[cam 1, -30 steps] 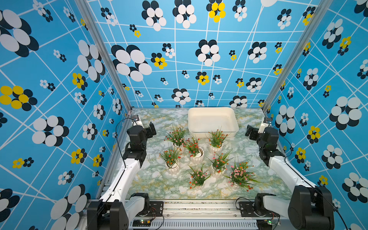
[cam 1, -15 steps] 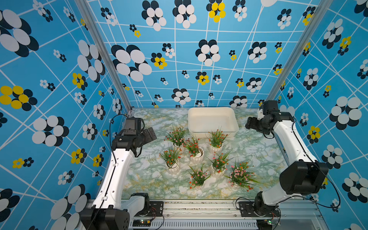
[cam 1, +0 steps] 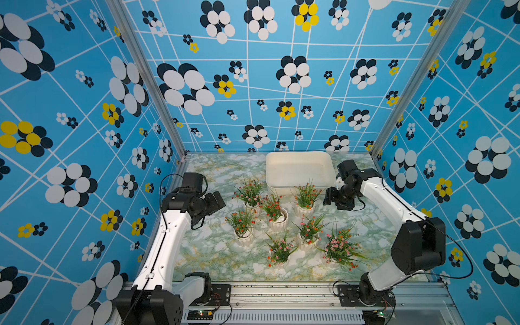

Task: Put the potted gypsophila into the storage box
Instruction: Pick up the baby's breath potted plant from the center of the board.

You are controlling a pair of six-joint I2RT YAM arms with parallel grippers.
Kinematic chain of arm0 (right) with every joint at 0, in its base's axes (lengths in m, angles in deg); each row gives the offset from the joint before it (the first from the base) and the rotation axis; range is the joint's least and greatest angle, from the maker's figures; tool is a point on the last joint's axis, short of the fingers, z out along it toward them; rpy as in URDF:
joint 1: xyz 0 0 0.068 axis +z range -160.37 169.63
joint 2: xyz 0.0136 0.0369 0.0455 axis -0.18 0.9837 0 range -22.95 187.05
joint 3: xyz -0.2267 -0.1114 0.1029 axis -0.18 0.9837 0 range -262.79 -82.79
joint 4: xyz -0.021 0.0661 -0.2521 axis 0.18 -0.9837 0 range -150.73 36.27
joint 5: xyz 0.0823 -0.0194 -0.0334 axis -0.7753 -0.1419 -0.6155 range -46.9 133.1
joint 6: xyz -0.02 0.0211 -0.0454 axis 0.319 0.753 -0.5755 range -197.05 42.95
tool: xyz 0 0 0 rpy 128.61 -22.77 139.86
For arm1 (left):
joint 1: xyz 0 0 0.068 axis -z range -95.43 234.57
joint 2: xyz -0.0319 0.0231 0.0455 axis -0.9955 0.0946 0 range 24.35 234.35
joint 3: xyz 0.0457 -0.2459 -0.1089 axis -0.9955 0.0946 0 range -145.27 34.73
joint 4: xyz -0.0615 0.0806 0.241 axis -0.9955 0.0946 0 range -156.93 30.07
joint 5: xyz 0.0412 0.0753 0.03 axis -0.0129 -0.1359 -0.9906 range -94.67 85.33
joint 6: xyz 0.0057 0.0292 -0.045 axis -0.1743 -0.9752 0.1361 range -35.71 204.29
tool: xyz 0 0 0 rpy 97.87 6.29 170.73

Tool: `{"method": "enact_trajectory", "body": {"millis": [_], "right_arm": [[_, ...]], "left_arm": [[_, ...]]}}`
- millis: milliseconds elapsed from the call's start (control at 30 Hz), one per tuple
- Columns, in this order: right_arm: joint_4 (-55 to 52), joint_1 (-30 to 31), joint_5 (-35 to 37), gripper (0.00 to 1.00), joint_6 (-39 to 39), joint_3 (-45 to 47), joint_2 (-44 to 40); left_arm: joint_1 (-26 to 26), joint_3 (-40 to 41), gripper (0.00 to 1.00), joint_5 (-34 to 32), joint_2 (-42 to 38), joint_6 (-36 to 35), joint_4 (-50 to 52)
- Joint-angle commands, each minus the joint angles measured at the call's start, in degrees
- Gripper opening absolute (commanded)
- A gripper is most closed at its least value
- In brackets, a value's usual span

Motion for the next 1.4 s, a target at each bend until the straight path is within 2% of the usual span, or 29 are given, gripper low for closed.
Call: {"method": "enact_trajectory", "body": {"millis": [0,333,767,1033,1100,1233,1367], "right_arm": [[6.28,2.22,-1.71,0.67,5.23,1.05,0.01],[9.62,5.8,0.93,0.57,7.61,0.0,5.33],[10.62,7.08,5.06,0.3,7.53,-0.4,9.2],[10.75,7.54,6.89,0.21,7.26,-0.82,10.37],[10.4,7.83,7.59,0.14,7.02,-1.36,10.71],[9.1,8.26,8.66,0.1,6.52,-2.57,11.09],[7.71,8.7,9.18,0.01,6.06,-4.06,10.62]], "left_arm": [[0.61,1.43,0.99,1.55,-0.04,1.75,-0.69],[1.49,2.31,1.0,1.78,0.84,1.91,-2.05],[1.53,3.42,1.0,2.25,1.01,2.16,-3.45],[1.55,3.92,1.0,2.51,1.84,2.12,-4.31],[1.57,3.94,1.0,2.68,2.0,2.21,-4.42],[1.6,4.26,1.0,2.69,2.0,2.1,-4.88],[1.59,4.34,1.0,2.73,2.58,1.77,-5.27]]}}
